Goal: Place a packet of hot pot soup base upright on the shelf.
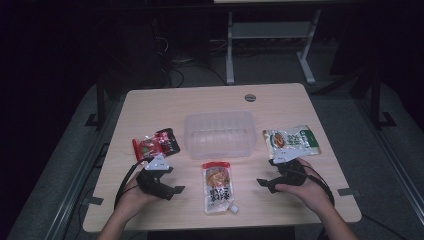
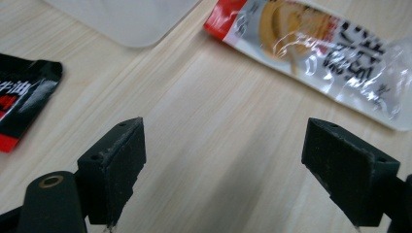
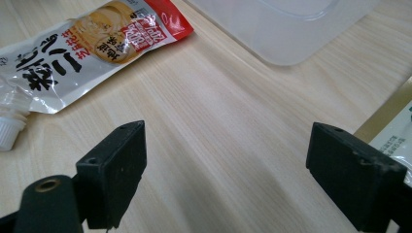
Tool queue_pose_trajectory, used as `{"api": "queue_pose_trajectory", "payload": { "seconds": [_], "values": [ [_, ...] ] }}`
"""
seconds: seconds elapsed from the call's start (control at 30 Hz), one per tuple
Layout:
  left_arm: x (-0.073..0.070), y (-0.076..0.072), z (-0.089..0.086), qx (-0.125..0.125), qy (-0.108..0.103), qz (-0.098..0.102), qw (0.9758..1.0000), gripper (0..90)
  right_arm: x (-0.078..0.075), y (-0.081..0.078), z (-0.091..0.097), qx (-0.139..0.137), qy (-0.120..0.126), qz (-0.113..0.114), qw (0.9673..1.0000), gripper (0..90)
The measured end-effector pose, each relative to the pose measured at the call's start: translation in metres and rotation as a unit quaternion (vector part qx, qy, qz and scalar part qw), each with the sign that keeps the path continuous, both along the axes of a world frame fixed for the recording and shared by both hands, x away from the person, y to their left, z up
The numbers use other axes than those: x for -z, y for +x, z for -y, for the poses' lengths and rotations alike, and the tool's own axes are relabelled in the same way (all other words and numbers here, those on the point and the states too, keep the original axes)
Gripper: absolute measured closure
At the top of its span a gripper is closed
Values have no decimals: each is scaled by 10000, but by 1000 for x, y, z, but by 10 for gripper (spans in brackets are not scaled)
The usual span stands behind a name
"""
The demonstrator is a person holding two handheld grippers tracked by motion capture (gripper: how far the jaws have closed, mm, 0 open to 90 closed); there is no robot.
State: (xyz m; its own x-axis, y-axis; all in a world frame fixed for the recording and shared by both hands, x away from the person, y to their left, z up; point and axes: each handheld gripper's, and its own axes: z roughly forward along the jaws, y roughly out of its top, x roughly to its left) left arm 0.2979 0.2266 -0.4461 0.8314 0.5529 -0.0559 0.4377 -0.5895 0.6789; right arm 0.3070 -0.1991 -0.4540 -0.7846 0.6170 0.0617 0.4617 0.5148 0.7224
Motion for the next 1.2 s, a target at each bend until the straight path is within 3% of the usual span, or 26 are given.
{"api": "queue_pose_trajectory", "payload": {
  "seconds": [0.17, 0.3, 0.33, 0.4, 0.5, 0.6, 0.77, 0.9, 1.03, 1.2],
  "values": [
    [-2, -1, -1, -7, -24, -33, 10000, 216, 0, -1, 1, -8, 42, 6, 10000, 142],
    [-8, 0, -4, -41, -71, -25, 10000, 322, 0, 0, 3, 67, 88, -8, 9999, 142],
    [-9, 1, -5, -84, -78, -63, 9999, 391, -1, 0, 4, 80, 109, -21, 9999, 142],
    [-12, 5, -7, -181, -85, -109, 9997, 428, -1, 0, 4, 88, 154, -12, 9998, 142],
    [-15, 10, -12, -338, -44, -166, 9993, 574, -1, 1, 6, 71, 179, -27, 9998, 142],
    [-22, 15, -18, -492, -151, -213, 9984, 732, 0, 1, 6, 60, 200, 36, 9998, 142],
    [-29, 21, -24, -687, -196, -202, 9972, 893, 0, 0, 6, 90, 229, -65, 9997, 141],
    [-33, 26, -32, -906, -280, -189, 9953, 896, -2, 1, 4, 10, 257, -6, 9997, 141],
    [-37, 36, -37, -1109, -105, -36, 9938, 896, 0, 3, 3, -12, 228, -52, 9997, 141],
    [-43, 51, -44, -1330, -209, 8, 9909, 897, -4, 5, 7, 116, 236, 5, 9997, 141]
  ]
}}
